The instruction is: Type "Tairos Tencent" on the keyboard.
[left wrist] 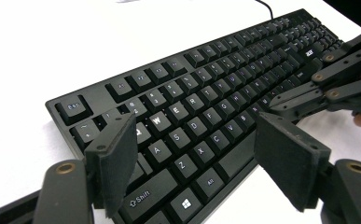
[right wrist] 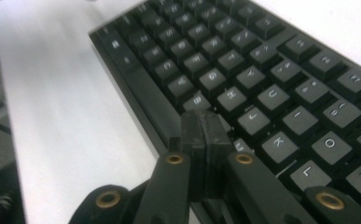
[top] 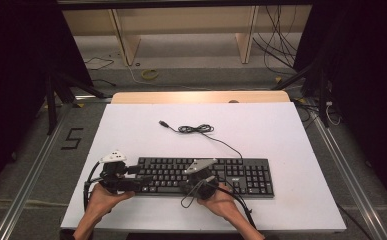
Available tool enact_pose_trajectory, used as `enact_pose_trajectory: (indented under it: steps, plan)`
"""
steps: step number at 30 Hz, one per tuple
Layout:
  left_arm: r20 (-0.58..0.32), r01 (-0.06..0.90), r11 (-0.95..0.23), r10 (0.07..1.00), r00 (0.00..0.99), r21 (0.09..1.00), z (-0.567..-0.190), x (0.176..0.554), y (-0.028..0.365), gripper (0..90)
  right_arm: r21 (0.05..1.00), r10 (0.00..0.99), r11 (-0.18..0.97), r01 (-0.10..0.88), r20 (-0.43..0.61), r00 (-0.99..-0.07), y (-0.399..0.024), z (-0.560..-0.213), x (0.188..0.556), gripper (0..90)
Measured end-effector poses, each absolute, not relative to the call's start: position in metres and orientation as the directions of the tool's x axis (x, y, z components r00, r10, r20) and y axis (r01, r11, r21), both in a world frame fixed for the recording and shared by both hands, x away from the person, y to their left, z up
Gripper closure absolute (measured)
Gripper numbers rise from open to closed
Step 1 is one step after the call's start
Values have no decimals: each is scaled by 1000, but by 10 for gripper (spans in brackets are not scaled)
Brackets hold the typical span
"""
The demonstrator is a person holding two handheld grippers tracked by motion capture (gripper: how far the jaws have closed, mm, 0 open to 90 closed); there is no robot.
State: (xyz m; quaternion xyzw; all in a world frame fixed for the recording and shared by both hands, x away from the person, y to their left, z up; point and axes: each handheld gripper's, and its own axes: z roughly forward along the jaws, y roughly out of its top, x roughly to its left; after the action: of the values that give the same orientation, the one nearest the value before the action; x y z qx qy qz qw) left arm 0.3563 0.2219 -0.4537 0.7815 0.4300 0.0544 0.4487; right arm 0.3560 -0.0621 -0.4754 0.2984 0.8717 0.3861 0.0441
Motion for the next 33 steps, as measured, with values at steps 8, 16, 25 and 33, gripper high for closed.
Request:
enact_pose_trajectory:
  steps: [8,16,25,33]
  plan:
    - [-298,627,-232,725,621,744,-455,357,222,302,727,552,481,490,183,-814,-68,-469,359,742]
    - [-288,623,-251,720,632,741,-455,357,222,338,746,562,445,495,198,-803,-71,-463,364,584]
    - [-273,628,-284,718,640,725,-454,357,223,443,757,570,418,503,213,-793,-70,-458,371,481]
    - [-255,627,-320,713,653,711,-454,357,223,532,754,570,418,507,217,-793,-66,-458,376,445]
